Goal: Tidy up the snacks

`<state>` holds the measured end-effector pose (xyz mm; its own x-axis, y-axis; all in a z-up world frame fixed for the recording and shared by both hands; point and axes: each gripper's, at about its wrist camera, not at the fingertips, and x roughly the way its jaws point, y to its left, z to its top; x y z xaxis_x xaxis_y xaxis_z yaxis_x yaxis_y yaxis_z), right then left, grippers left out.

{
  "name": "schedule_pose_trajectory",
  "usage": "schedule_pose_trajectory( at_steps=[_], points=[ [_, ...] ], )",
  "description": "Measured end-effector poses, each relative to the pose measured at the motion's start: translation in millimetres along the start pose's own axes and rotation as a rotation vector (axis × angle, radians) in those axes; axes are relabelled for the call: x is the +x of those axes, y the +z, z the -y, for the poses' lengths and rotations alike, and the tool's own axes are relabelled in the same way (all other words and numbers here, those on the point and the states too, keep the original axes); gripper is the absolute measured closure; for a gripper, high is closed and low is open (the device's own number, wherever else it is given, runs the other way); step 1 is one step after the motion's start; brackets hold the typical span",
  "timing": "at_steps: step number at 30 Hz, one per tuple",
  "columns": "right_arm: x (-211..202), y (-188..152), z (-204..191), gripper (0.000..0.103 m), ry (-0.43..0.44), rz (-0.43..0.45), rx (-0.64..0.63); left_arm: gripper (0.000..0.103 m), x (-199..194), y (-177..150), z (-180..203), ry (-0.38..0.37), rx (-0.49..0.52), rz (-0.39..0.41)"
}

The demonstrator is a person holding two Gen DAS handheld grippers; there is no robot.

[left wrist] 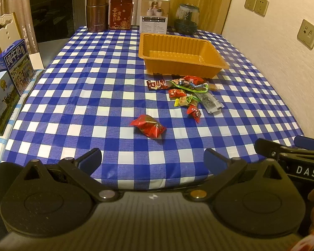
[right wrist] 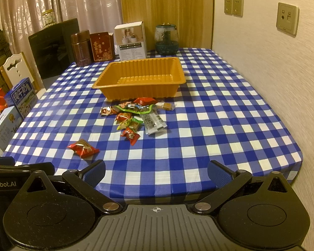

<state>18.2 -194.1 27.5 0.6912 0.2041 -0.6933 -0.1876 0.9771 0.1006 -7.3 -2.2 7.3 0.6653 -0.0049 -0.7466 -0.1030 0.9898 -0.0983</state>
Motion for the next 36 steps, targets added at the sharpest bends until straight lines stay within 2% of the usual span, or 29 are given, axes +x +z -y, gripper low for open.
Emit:
schedule_pose_trajectory(
  at_steps=[16, 22, 36],
  points=[
    [6, -2, 3, 0.000, -0.007, 0.002, 0.013, 0.000, 4, 0, -3, -0.001, -0.005, -0.005],
    [12, -2, 6, 0.000, -0.010, 0.033, 0.042, 0.000, 18, 2, -14, -0.008, -0.039, -0.016],
    [64, 6, 10, 0.001, 0.024, 0.017, 0.067, 0.016, 84, 14, -26, -0.057, -0.105, -0.109]
  ],
)
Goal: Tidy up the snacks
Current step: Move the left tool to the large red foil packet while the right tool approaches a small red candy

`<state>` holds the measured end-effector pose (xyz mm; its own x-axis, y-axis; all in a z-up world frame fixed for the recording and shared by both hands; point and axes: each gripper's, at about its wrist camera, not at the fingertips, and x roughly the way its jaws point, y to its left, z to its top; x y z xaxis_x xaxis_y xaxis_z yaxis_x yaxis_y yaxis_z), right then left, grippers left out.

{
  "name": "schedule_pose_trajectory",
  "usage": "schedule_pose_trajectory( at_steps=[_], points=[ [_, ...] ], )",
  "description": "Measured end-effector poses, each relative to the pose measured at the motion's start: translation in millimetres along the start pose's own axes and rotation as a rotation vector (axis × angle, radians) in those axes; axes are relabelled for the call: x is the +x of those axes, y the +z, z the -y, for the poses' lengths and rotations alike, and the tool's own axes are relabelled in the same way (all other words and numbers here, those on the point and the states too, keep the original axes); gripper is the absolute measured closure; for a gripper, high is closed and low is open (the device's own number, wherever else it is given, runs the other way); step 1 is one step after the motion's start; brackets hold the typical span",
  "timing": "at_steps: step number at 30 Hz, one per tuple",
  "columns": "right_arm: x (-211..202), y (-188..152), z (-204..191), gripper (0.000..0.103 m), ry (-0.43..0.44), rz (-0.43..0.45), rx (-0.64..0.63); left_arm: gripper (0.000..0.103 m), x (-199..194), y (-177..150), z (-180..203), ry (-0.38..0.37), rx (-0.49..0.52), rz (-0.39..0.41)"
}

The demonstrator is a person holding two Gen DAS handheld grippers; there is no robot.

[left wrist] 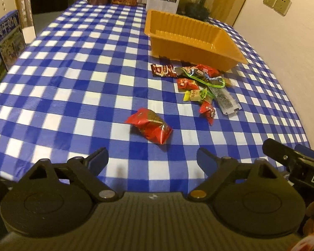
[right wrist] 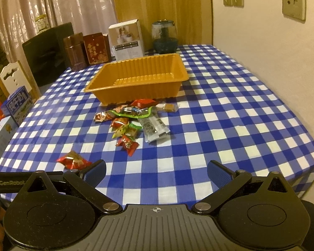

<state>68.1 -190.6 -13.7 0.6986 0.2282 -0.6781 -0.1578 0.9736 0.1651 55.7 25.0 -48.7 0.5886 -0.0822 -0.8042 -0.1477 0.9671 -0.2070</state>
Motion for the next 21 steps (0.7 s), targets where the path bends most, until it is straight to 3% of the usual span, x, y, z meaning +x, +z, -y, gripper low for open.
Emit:
schedule_pose_trajectory(
  at_steps=[10, 17, 21],
  points=[
    [39, 1, 5, 0.001, 0.004, -0.026, 0.029, 0.031, 51, 13, -1, -0.042, -0.017, -0.035],
    [59, 0, 8, 0.001, 0.011, -0.049, 0.050, 0.034, 68, 27, 3, -0.072, -0.008, 0.002],
    [67, -1, 2, 0.001, 0.018, -0.055, 0.021, 0.041, 76, 35, 8, -0.047, 0.050, 0.013]
  ],
)
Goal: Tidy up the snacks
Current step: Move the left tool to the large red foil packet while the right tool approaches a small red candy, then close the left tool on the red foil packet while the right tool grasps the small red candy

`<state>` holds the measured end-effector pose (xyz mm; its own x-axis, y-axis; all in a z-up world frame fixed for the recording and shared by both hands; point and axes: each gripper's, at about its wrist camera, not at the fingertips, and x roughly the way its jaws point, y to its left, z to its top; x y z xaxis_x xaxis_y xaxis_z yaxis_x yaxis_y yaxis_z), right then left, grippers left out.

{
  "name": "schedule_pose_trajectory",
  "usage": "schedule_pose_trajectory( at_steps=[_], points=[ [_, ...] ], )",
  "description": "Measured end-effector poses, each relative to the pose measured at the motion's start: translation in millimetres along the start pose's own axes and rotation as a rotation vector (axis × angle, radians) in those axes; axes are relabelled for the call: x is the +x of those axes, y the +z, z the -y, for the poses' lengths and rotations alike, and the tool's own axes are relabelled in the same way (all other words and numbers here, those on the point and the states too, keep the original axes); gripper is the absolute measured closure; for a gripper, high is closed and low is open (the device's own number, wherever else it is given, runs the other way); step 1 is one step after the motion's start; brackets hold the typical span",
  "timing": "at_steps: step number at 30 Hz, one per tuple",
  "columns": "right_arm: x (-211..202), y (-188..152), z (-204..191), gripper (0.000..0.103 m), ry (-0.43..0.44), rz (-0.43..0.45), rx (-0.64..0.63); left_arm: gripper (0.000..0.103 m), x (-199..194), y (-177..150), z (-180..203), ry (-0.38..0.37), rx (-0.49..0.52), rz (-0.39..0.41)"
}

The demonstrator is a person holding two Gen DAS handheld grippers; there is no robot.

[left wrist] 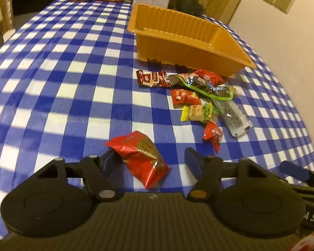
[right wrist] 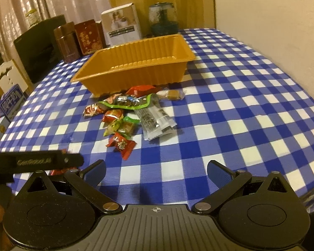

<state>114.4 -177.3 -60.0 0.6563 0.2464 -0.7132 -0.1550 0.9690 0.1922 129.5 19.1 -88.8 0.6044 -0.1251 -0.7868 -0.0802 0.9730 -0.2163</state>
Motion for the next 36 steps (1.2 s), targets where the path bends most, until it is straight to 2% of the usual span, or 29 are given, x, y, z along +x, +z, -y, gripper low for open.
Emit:
schedule_pose_trajectory(
  at_steps=[5, 7, 8, 11, 15, 18, 22, 28, 32, 36],
  points=[
    [7, -1, -3, 0.001, 0.004, -0.003, -0.015, 0.056, 5, 1, 5, 0.052, 0.108, 0.010],
    [9, -1, -5, 0.006, 0.013, -0.001, -0.027, 0.061, 4, 0, 4, 0.057, 0.130, 0.012],
    [11, 0, -6, 0.013, 0.022, -0.005, -0.032, 0.064, 4, 0, 1, 0.054, 0.130, 0.011],
    [16, 2, -10, 0.021, 0.040, -0.006, -0.040, 0.067, 1, 0, -6, 0.045, 0.125, 0.006],
    [22, 5, -19, 0.035, 0.076, -0.001, -0.082, 0.069, -4, 0, -14, 0.040, 0.123, 0.014],
    [30, 11, -27, 0.039, 0.094, 0.003, -0.131, 0.069, -7, 0, -19, 0.035, 0.120, 0.017],
    [46, 17, -37, 0.043, 0.093, -0.001, -0.190, 0.069, -11, 3, -20, 0.030, 0.120, 0.026],
    [61, 13, -46, 0.060, 0.066, -0.033, -0.255, 0.069, -13, 5, -20, 0.019, 0.112, 0.033],
    [59, 11, -48, 0.086, 0.058, -0.023, -0.283, 0.069, -14, 6, -20, 0.016, 0.107, 0.034],
    [60, 10, -46, 0.086, 0.052, -0.033, -0.267, 0.069, -17, 6, -19, 0.011, 0.111, 0.036]
  ],
)
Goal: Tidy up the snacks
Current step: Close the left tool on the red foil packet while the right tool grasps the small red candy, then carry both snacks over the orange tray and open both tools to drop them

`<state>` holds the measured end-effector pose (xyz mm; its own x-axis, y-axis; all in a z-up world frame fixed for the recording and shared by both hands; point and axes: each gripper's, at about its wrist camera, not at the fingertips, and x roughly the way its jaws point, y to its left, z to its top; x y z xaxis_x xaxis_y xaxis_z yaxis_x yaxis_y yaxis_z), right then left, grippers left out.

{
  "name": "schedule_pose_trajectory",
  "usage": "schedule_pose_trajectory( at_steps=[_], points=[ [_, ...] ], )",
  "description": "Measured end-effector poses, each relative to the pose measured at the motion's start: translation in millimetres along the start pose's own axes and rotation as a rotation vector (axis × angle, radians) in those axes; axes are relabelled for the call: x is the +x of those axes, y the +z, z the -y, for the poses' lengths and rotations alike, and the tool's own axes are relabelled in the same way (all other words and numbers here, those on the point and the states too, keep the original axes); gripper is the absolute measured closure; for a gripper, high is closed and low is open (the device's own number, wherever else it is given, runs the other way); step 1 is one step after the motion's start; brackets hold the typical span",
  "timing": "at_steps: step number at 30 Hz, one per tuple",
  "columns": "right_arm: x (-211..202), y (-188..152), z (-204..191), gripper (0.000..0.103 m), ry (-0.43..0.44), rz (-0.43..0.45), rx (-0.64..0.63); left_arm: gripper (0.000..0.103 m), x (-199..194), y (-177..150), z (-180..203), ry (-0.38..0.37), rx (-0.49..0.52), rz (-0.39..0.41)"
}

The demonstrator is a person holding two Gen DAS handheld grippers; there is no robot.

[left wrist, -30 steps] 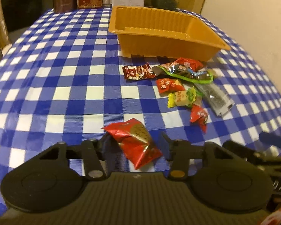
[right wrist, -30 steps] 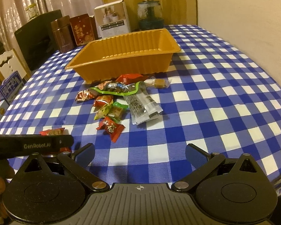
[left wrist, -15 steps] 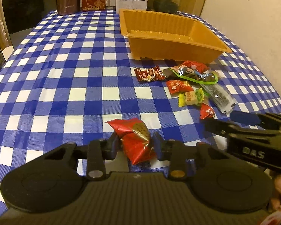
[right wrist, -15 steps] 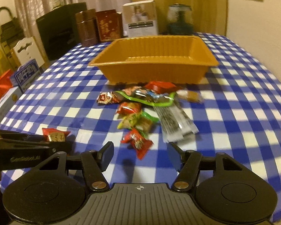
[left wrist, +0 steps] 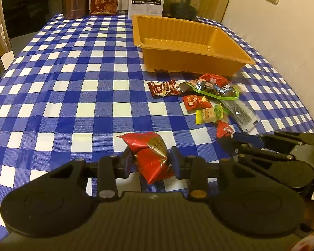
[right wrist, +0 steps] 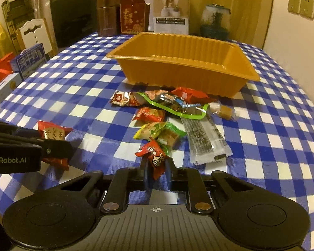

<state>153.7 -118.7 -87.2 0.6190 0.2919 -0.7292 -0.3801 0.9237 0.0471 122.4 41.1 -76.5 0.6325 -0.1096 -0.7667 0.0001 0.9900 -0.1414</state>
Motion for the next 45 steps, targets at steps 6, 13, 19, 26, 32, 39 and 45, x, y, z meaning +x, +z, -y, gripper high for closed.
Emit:
schedule_pose_trajectory(
  at_steps=[6, 13, 19, 26, 32, 39, 45],
  points=[
    [0, 0, -5, 0.070, -0.033, 0.007, -0.060, 0.069, -4, -1, 0, -0.003, 0.002, -0.001],
    [6, 5, -5, 0.051, -0.012, 0.025, -0.050, 0.071, -4, 1, -1, -0.007, -0.005, -0.001],
    [5, 7, -9, 0.068, 0.003, 0.018, -0.053, 0.072, -6, 1, -2, -0.003, -0.004, 0.000],
    [-6, 1, -10, 0.086, 0.019, 0.017, -0.040, 0.084, -4, -1, -2, -0.018, 0.008, -0.005],
    [-12, -3, -8, 0.086, 0.020, 0.009, -0.028, 0.074, -3, -1, 3, 0.015, 0.021, 0.000],
    [-13, -4, -7, 0.086, 0.013, 0.007, -0.023, 0.057, 8, -3, 4, 0.031, 0.063, -0.020],
    [-15, -2, -7, 0.086, 0.015, 0.020, -0.018, 0.074, 12, -4, 11, 0.025, 0.100, -0.034]
  ],
)
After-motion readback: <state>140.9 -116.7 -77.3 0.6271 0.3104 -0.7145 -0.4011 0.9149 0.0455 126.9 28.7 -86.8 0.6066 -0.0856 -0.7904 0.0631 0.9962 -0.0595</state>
